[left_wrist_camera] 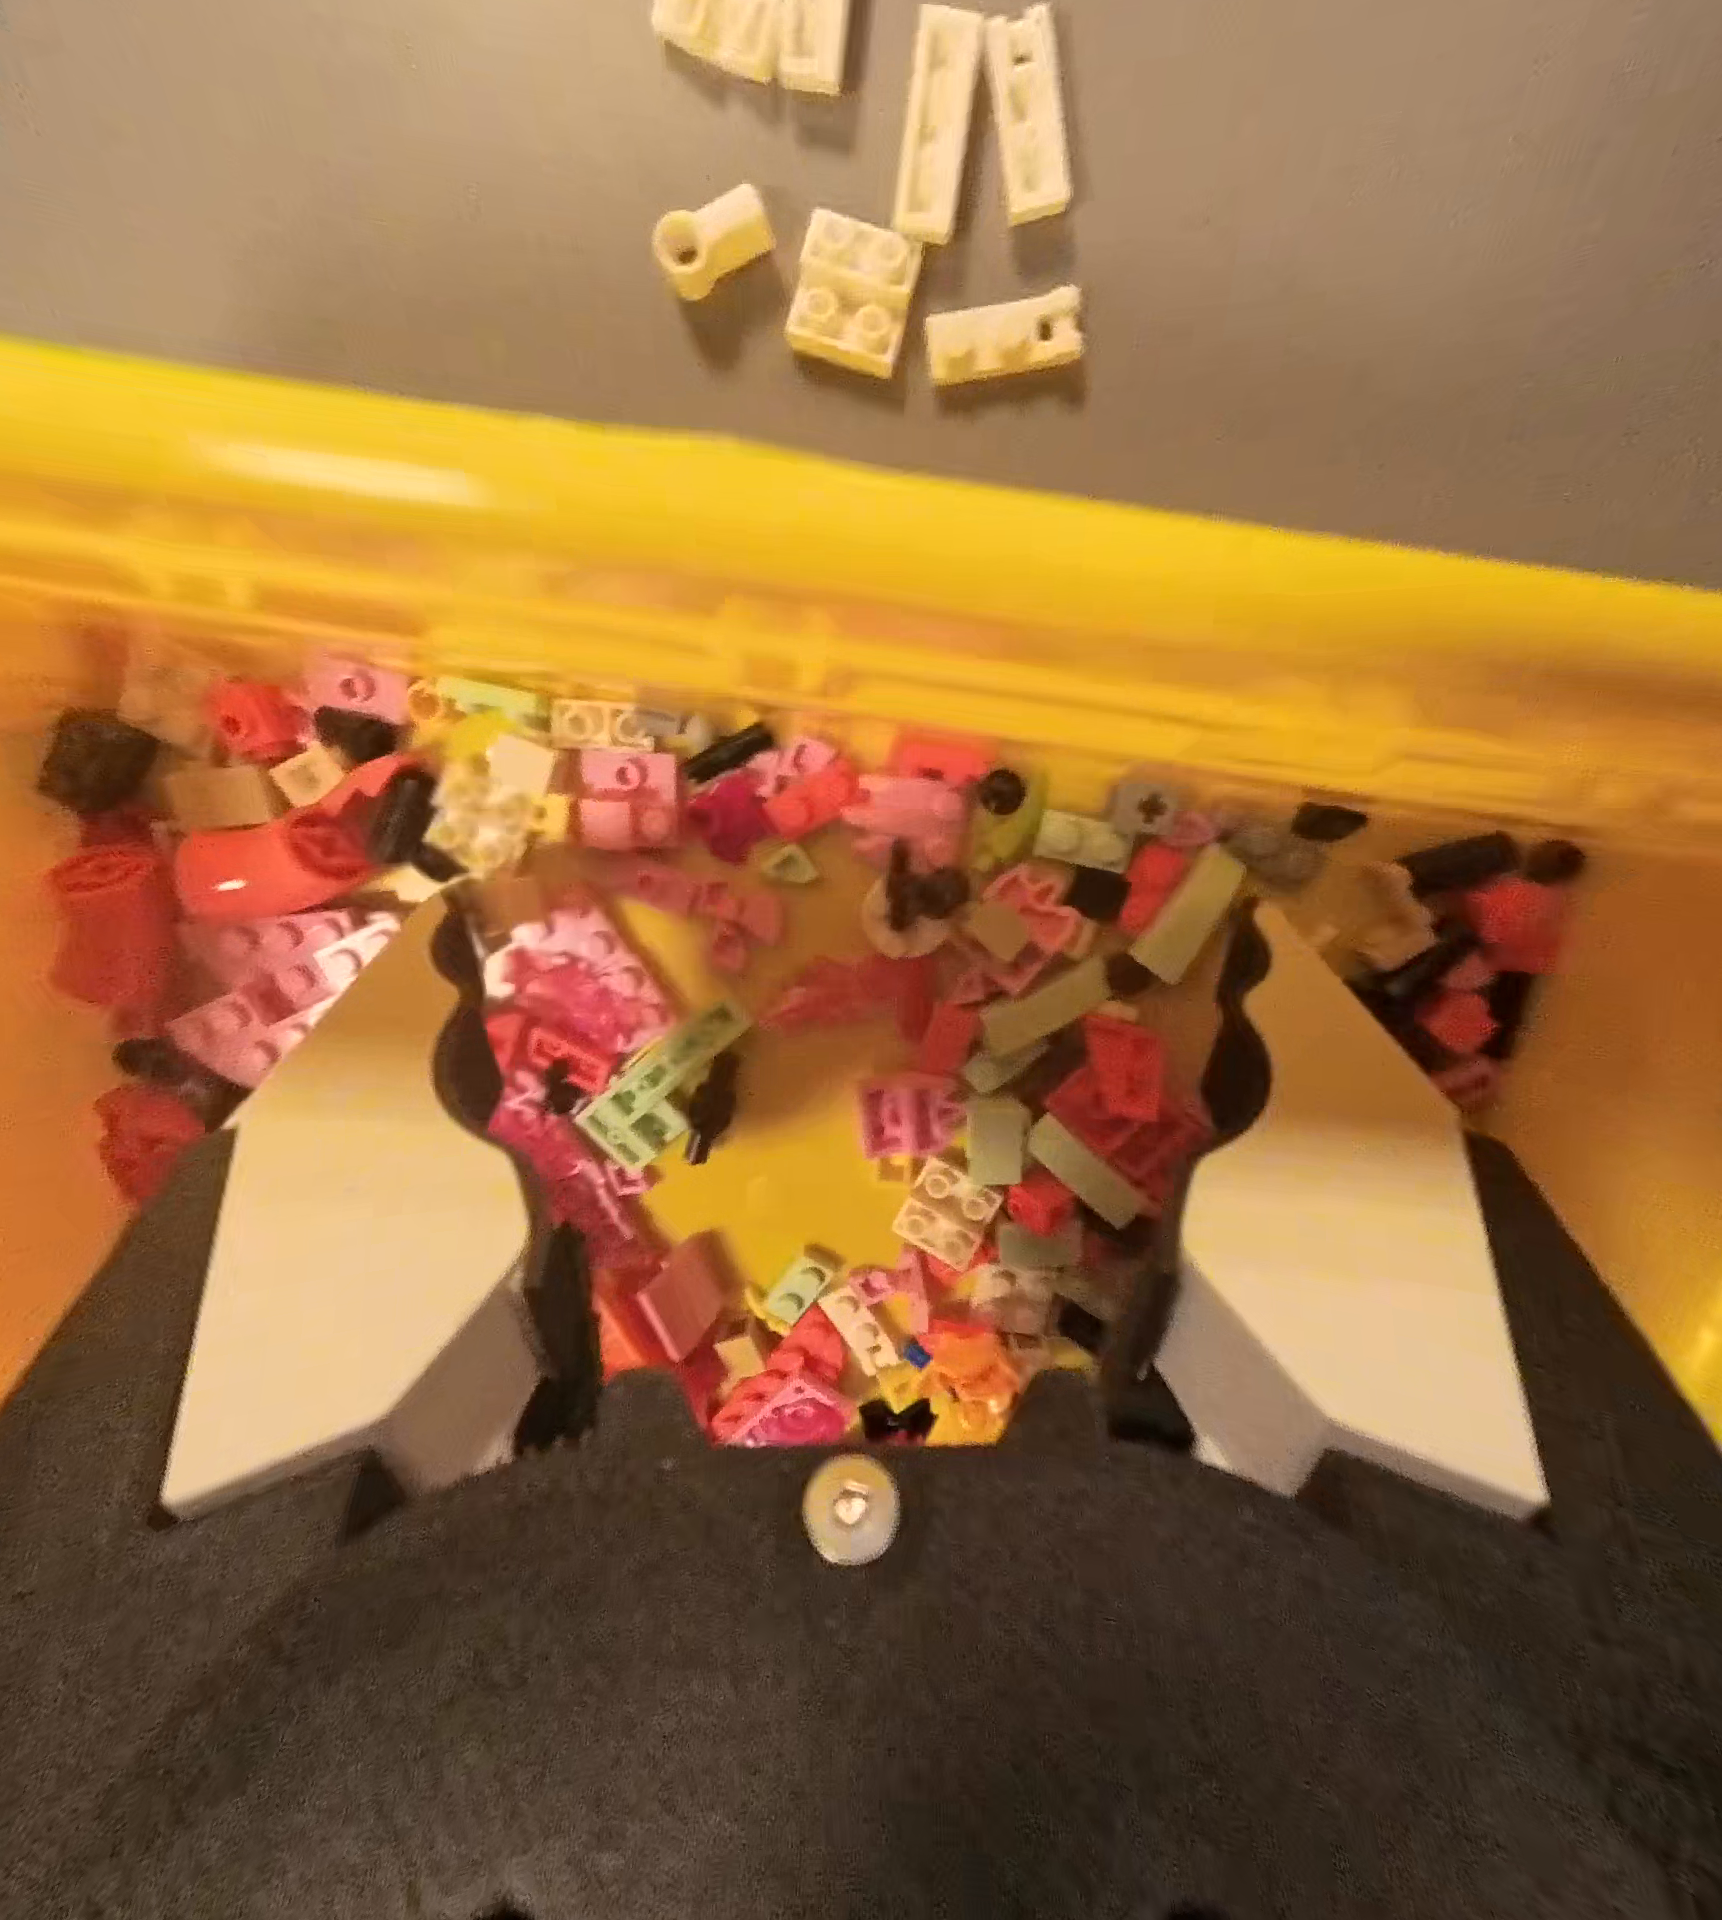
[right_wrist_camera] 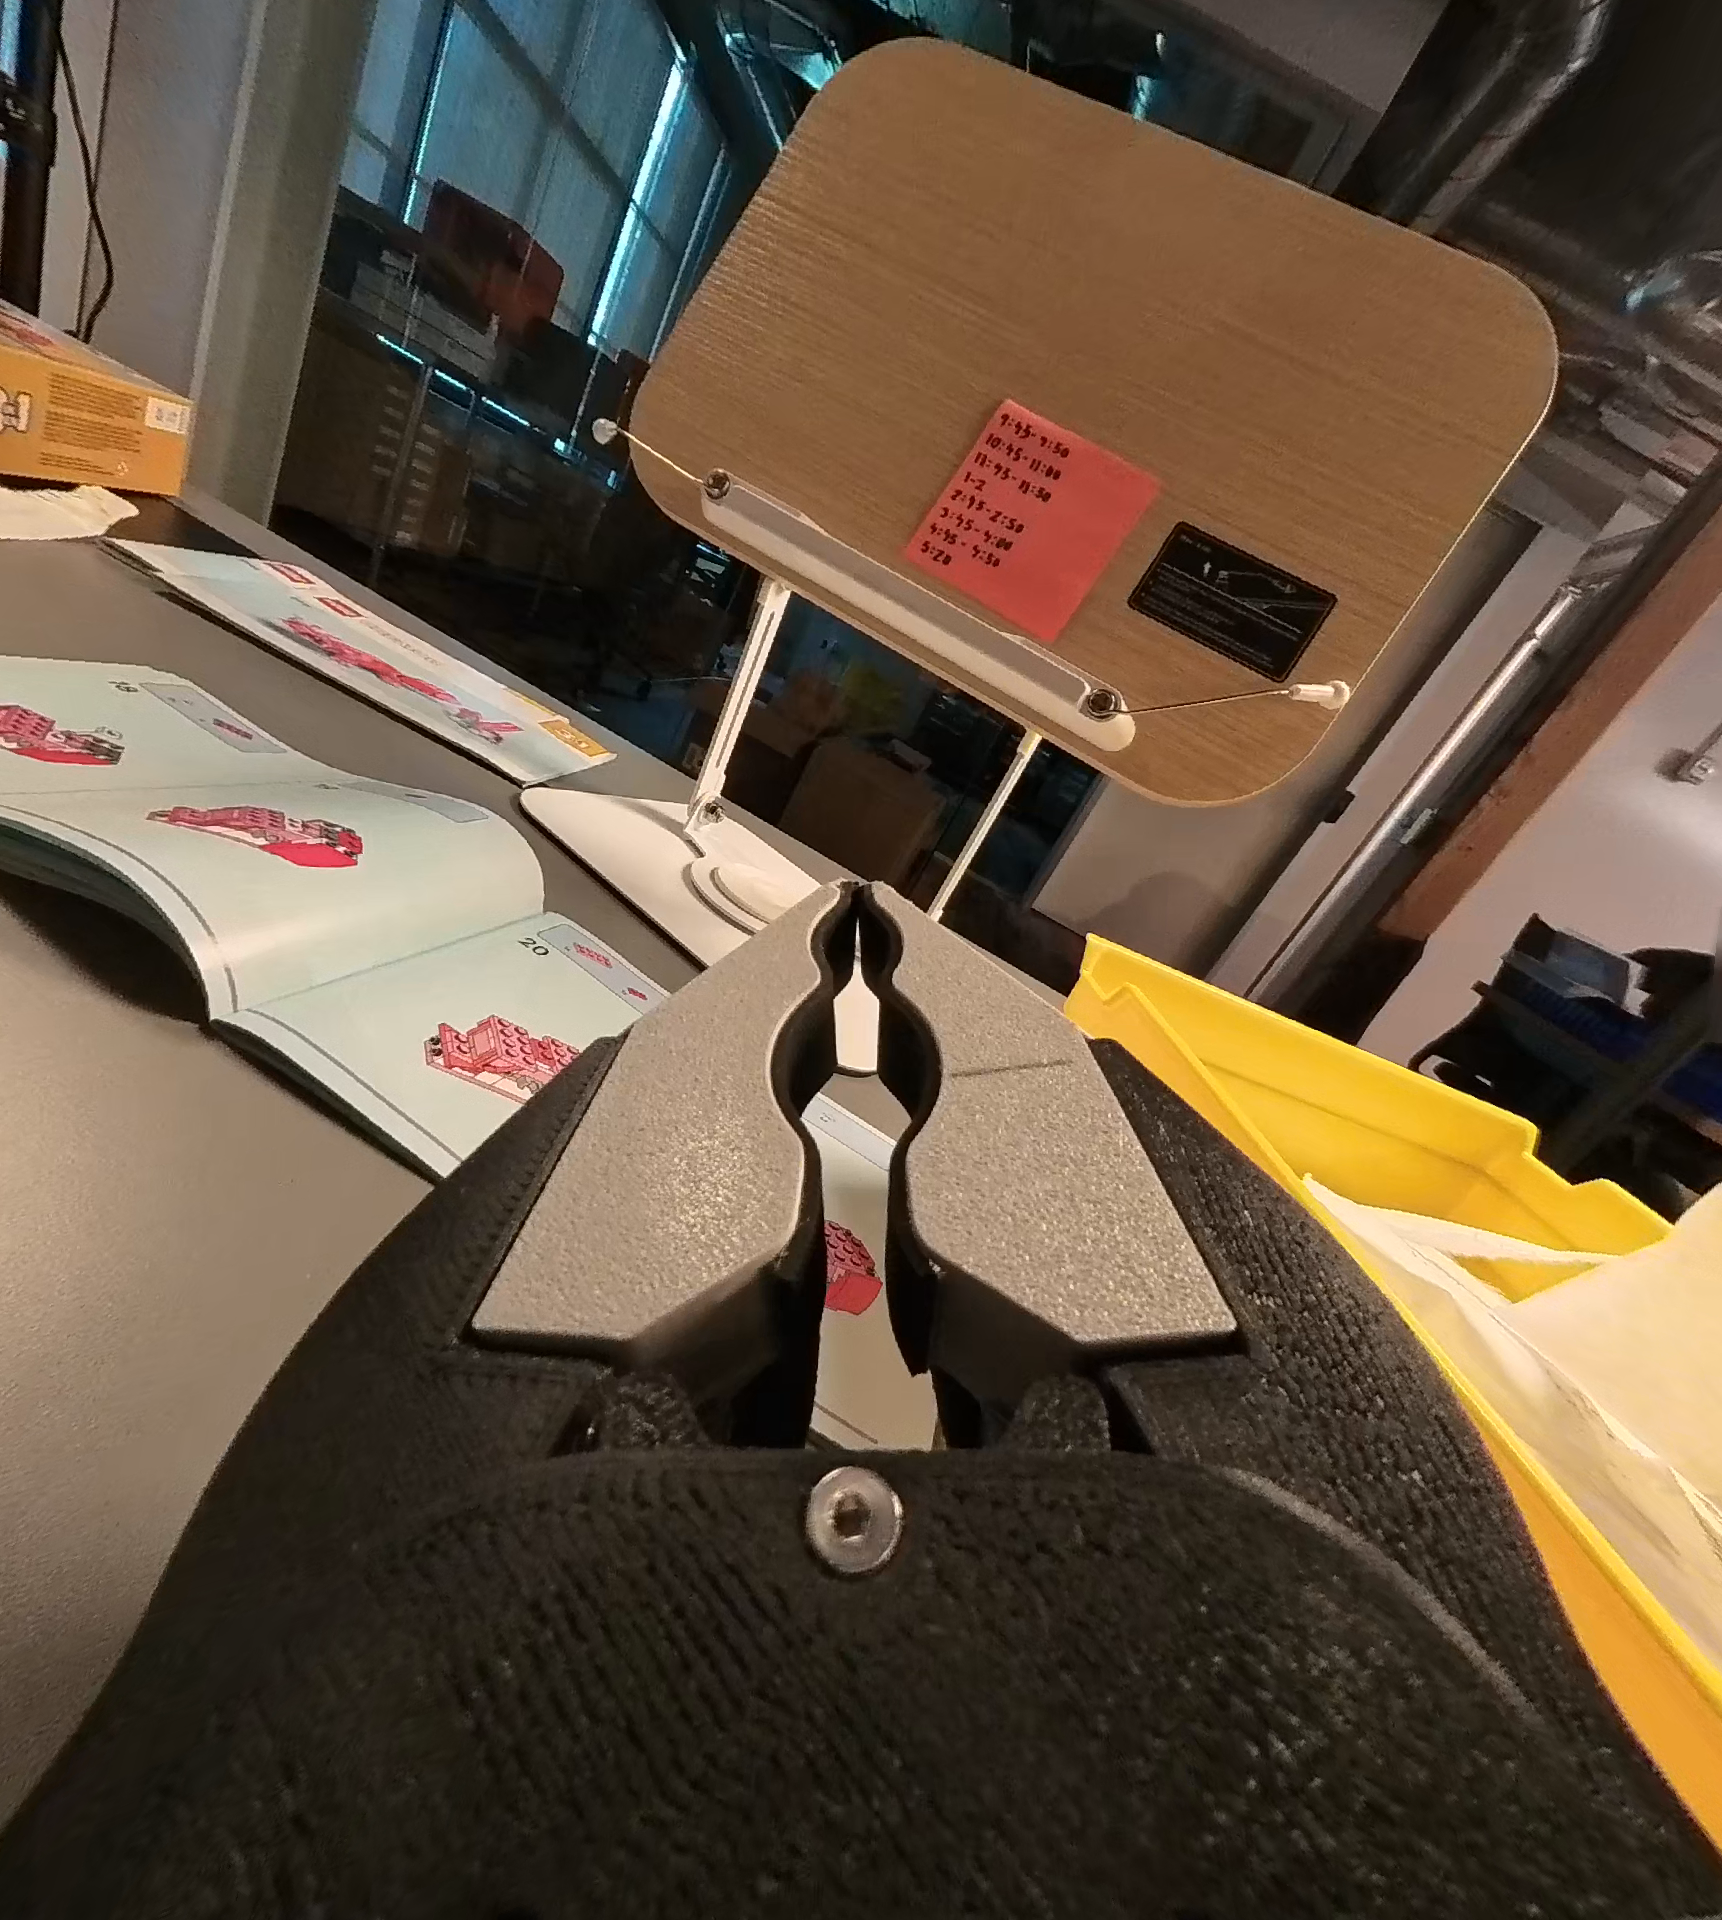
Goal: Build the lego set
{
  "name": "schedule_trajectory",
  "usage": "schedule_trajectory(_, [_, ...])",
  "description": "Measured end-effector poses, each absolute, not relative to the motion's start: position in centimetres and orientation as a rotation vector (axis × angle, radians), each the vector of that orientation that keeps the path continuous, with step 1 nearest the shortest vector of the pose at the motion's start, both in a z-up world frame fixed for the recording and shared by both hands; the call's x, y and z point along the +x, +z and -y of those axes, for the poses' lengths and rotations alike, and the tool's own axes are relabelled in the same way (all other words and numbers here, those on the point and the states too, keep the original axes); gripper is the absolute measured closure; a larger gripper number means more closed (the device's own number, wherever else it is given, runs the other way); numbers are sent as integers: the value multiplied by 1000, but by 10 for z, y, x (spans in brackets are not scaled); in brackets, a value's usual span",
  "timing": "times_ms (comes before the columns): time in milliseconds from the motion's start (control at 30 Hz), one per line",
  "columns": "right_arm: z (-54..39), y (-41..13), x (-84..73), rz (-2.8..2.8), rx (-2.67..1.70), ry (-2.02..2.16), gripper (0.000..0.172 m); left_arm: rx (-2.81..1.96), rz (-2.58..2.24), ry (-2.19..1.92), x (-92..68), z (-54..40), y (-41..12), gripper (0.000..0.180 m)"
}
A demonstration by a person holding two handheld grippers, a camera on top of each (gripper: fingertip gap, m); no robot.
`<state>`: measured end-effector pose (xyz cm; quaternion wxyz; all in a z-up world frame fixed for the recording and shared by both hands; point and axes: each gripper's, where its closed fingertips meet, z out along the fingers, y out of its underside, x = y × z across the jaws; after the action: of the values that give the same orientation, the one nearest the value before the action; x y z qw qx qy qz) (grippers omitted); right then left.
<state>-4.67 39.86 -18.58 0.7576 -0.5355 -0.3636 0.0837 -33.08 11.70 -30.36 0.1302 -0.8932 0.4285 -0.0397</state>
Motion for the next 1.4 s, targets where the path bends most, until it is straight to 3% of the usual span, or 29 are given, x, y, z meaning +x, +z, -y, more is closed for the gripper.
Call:
schedule_trajectory(133, [-399, -186, -47, 792, -1168, 186, 172, -2605, -1204, -44, -350, -124, -297, 54])
schedule_trajectory(200, [-399, -186, -47, 792, -1167, 188, 172, -2562, -1285, -186, -342, -111, -291, 83])
schedule_trajectory(267, [-399, -185, -47, 791, -1166, 189, 172, -2457, -1407, -437, -320, -89, -279, 129])
schedule_trajectory(367, [-398, -186, -47, 792, -1166, 190, 172, -2365, -1506, -500, -306, -75, -273, 143])
schedule_trajectory(700, [-398, -186, -48, 796, -1165, 189, 172, -2496, -1641, -438, -307, -58, -291, 147])
schedule_trajectory(1067, [-398, -185, -47, 793, -1165, 194, 172, -2477, -1468, -524, -306, -69, -268, 151])
schedule_trajectory(1233, [-398, -186, -48, 795, -1166, 194, 172, -2464, -1588, -561, -302, -57, -278, 166])
schedule_trajectory(1400, [-398, -186, -48, 796, -1167, 192, 172, -2514, -1557, -492, -308, -66, -290, 167])
